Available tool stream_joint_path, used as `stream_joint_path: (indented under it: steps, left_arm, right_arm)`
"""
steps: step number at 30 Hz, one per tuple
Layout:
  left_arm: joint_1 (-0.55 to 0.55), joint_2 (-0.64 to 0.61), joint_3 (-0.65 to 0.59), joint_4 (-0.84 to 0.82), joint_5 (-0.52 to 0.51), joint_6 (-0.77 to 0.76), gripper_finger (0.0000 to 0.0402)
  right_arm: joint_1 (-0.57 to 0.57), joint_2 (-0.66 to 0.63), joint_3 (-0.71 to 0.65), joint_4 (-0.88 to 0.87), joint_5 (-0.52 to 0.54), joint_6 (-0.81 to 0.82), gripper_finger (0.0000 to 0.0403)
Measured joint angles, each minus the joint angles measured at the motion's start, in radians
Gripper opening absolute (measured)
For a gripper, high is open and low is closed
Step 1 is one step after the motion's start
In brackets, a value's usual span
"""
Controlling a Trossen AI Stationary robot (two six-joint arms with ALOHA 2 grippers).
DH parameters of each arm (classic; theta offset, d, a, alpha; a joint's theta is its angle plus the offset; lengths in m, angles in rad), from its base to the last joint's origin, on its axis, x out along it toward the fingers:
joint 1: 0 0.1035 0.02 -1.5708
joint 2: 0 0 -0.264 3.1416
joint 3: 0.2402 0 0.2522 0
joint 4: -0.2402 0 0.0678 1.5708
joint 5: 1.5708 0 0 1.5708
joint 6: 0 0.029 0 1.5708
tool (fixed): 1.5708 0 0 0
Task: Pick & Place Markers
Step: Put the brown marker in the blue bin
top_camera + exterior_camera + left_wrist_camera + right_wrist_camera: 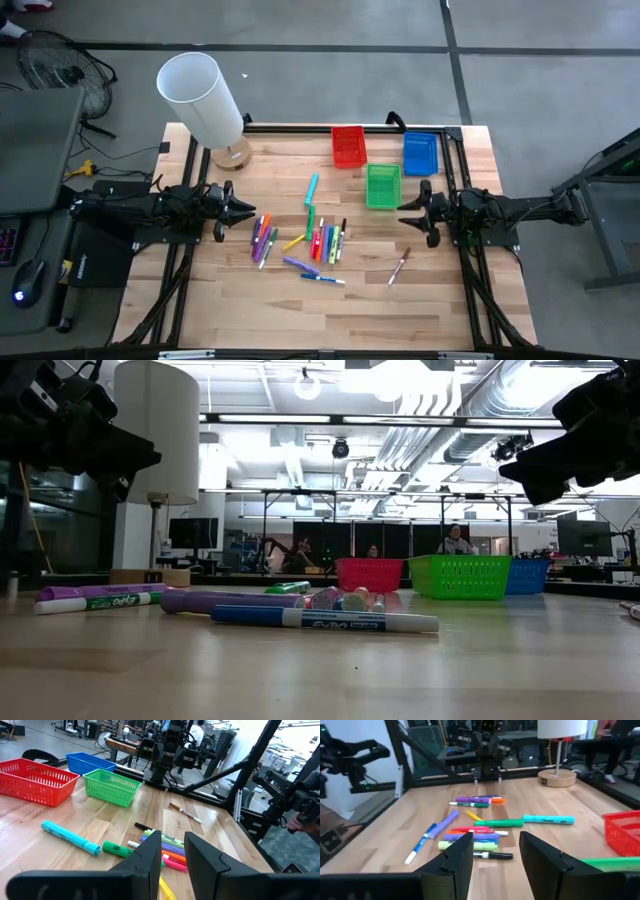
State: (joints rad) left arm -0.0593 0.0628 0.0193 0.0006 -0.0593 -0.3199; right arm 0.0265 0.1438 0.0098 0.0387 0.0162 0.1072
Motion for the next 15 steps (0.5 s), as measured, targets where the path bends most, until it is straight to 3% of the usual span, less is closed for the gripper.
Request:
stream_joint_path:
  steps: [9, 15]
  left_arm:
    - [0.0, 0.0, 0.0, 0.0, 0.003, 0.0, 0.0083]
    - [0.0, 0.0, 0.0, 0.0, 0.005, 0.0, 0.0083]
  right_arm:
    - [0.0, 0.0, 0.0, 0.056, -0.005, 0.245, 0.0149]
    - [0.0, 0.0, 0.0, 0.056, -0.002, 0.3, 0.0149]
